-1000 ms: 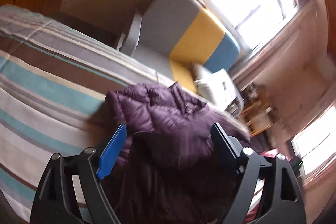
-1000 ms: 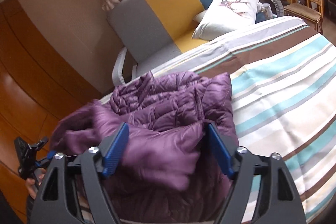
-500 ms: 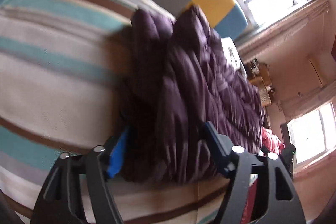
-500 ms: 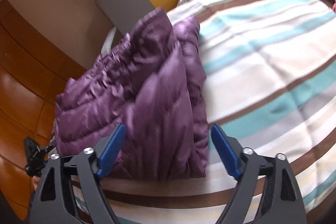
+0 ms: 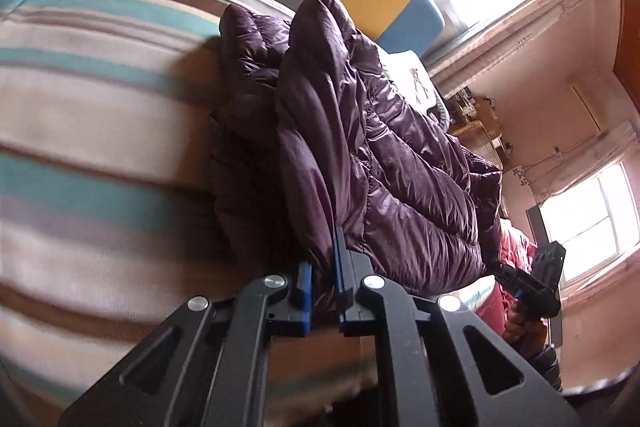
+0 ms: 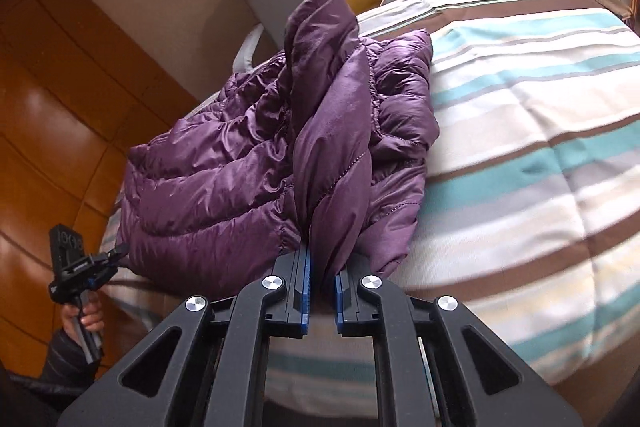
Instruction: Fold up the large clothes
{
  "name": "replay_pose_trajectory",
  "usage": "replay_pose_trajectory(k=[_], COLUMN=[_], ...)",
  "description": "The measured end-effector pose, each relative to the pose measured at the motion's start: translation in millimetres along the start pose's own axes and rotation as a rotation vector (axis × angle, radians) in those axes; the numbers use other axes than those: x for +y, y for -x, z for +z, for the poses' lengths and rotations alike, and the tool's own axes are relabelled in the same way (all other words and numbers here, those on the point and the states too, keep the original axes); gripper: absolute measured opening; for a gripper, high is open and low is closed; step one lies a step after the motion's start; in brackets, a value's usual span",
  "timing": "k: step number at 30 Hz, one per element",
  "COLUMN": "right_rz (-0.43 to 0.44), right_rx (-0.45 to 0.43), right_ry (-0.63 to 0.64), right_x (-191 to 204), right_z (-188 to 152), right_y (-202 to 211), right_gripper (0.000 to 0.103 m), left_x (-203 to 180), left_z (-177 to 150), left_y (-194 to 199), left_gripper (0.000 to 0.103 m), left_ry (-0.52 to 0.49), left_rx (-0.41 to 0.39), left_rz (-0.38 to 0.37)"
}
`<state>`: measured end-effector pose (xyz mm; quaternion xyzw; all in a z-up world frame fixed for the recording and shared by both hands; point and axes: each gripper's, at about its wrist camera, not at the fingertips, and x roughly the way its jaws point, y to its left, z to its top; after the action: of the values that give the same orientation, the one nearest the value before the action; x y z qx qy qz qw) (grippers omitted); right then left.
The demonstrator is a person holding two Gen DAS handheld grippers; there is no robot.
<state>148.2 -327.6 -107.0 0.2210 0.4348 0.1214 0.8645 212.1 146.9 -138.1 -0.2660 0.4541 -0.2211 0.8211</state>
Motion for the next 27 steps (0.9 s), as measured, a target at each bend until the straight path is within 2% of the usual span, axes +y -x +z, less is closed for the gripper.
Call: replay_pose_trajectory(k=[7,8,9,10,11,12,13,14,19,22,24,25,26,27], right_rz=[-0.023,-0.028,-0.041,-0.049,-0.065,-0.092,-0.121,-0.14,-0.245,-0.281,-0.294,-0.306,-0.31,-0.315], right_rx=[0.084,0.092,0.097,0.097,0.089,0.069,0.039,0.012,-0.097,-0.118,-0.105,-0.081,-0.071,-0.069], right_ry=[0.044,0.052,0.062,0.066,0.076,0.09,0.105,0.114,0.166,0.195,0.222,0.239,0.248,0.26], right_x=[0.9,1.4,2.1,2.1,2.9,4.5,6.3,7.7,13.2,17.4,22.5,24.6,26.0,27.9], right_z=[-49.3,-53.3,-55.9,-55.2,-52.6,-49.6,-43.6,-35.2,6.0,21.5,31.2,33.6,33.8,32.8], right_y=[40.4,44.4,47.8,49.0,50.9,53.7,56.1,54.0,41.0,29.4,17.6,9.1,5.9,4.4], right_gripper=[0.009,0.009,0.009,0.016,0.028,0.037,0.057,0.066,0.066,0.065,0.052,0.038,0.025,0.021], left_x=[-7.3,-8.8,-12.6,-14.4,-15.2,-15.2,-17.8,-16.7,-24.9,-32.8,-35.1,-34.2,-35.1,-40.8], left_z=[-61.3,-67.0,-72.5,-75.0,-72.8,-67.4,-60.3,-57.0,-13.7,12.4,26.8,30.3,34.6,37.7], left_y=[39.1,41.6,46.2,50.5,54.5,58.0,62.0,66.1,53.2,34.6,24.7,21.0,15.5,12.3], left_gripper=[0.008,0.009,0.015,0.022,0.044,0.06,0.063,0.064,0.063,0.053,0.044,0.039,0.028,0.021], left_ry=[0.016,0.008,-0.012,-0.023,-0.024,-0.028,-0.05,-0.07,-0.128,-0.155,-0.179,-0.183,-0.187,-0.196], left_rx=[0.052,0.058,0.057,0.049,0.043,0.023,-0.015,-0.029,-0.09,-0.102,-0.1,-0.094,-0.083,-0.086], left_rz=[-0.023,-0.017,0.009,0.036,0.033,0.038,0.071,0.087,0.134,0.152,0.162,0.173,0.171,0.182])
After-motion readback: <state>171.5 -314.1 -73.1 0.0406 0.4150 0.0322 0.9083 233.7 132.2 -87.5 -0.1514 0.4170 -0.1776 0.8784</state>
